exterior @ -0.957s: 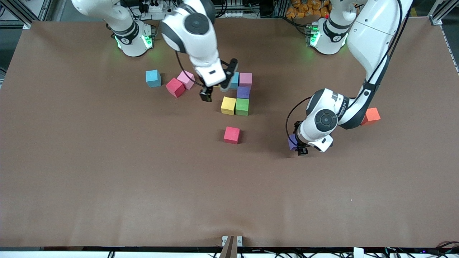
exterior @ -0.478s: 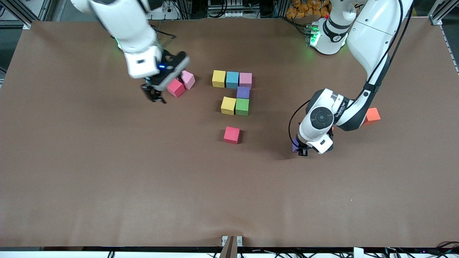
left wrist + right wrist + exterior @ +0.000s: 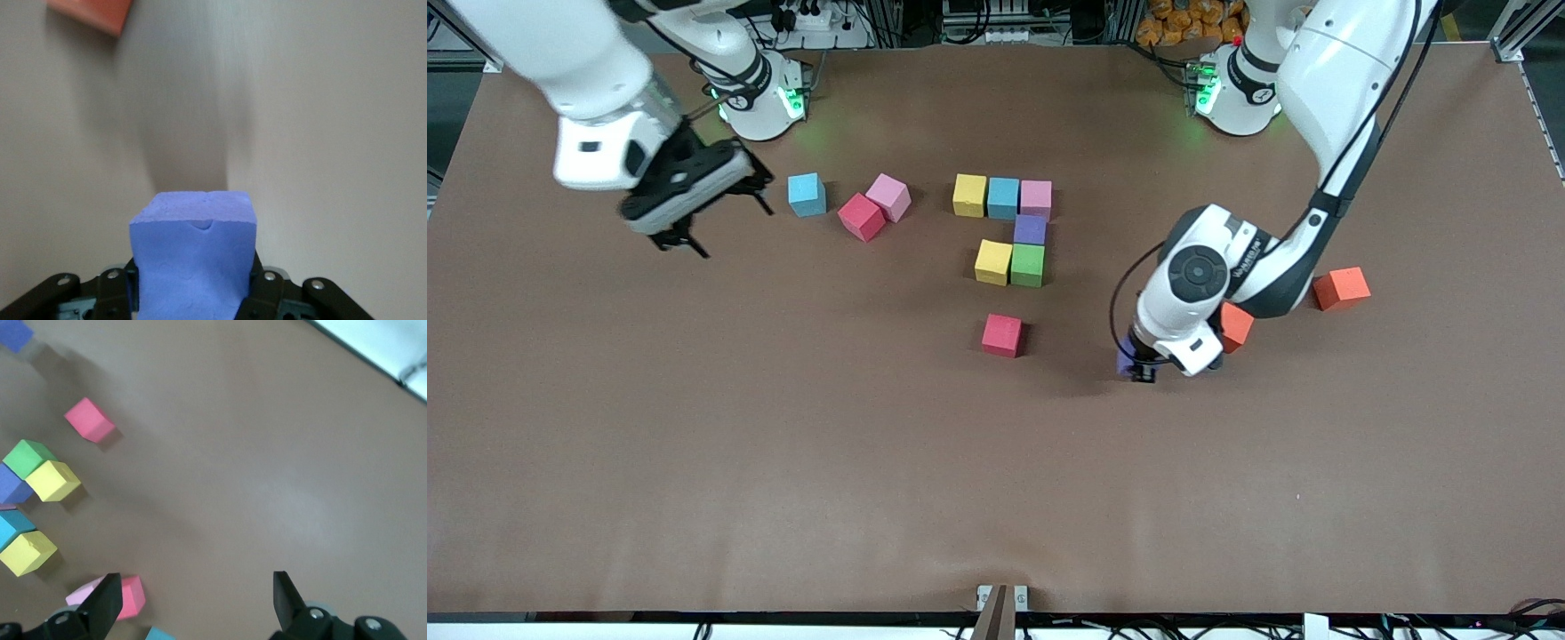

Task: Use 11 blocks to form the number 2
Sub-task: 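Carry the blue block with the left gripper while the right gripper withdraws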

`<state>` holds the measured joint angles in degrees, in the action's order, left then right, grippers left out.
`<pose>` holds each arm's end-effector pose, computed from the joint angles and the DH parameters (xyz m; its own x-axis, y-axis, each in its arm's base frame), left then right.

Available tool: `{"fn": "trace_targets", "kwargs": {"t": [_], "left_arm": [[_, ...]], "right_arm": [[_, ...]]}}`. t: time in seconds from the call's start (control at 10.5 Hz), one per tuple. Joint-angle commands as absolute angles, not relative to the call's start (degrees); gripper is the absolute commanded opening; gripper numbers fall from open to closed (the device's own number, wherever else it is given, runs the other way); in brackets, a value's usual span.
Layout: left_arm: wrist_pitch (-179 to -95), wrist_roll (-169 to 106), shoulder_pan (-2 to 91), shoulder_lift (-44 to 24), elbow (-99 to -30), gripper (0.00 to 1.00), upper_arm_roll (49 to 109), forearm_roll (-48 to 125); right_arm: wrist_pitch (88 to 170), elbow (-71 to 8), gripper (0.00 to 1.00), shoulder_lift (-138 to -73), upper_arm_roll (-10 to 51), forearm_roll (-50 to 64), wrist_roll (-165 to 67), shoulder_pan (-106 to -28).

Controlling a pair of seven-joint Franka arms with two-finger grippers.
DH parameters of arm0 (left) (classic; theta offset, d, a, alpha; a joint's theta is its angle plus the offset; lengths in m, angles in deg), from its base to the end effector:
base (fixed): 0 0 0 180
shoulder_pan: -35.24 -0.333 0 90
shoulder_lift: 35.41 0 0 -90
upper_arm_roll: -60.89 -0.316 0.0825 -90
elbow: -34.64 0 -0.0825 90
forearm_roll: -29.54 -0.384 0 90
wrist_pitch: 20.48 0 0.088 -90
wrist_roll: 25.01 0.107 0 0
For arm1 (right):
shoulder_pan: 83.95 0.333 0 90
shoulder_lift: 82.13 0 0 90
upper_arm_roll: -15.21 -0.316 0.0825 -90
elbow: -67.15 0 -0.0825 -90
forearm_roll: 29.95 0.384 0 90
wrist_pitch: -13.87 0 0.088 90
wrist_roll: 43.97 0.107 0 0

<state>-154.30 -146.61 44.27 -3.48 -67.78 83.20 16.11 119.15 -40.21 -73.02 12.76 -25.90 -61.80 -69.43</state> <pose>0.5762 -0.3210 0.2639 0.0981 0.9941 -0.0458 0.9950 -0.0972 0.0225 0.4989 0.1597 0.5893 0.8226 0.5523 0.1352 0.5598 -0.8283 -0.0228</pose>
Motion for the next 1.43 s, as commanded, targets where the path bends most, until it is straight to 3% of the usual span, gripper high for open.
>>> {"fn": "trace_targets", "kwargs": {"t": [0.0,0.48,0.86,1.15,1.34], "left_arm": [[-151.4,-150.8,46.8,-4.2,-65.3,0.44,85.2,18.6],[-149.4,-166.4,61.1,-3.1,-60.1,0.48,85.4,18.6],[-149.4,-171.3,68.3,1.0,-54.0,0.48,85.1,18.5],[-149.5,-173.8,73.5,6.2,-47.9,0.47,84.3,18.3],[-149.8,-174.1,78.2,8.0,-46.9,0.47,80.2,18.6]], "right_arm": [[110.7,-39.9,1.0,-69.8,12.2,-25.4,-58.5,-74.1],[107.0,-46.5,1.0,-65.7,11.9,-28.4,-58.4,-80.4],[108.4,-47.8,1.0,-69.7,11.8,-27.8,-61.2,-77.3],[115.2,-54.9,1.0,-69.0,12.0,-26.0,-60.7,-76.3],[120.3,-59.8,1.0,-68.9,12.0,-22.1,-60.7,-76.5]]}}
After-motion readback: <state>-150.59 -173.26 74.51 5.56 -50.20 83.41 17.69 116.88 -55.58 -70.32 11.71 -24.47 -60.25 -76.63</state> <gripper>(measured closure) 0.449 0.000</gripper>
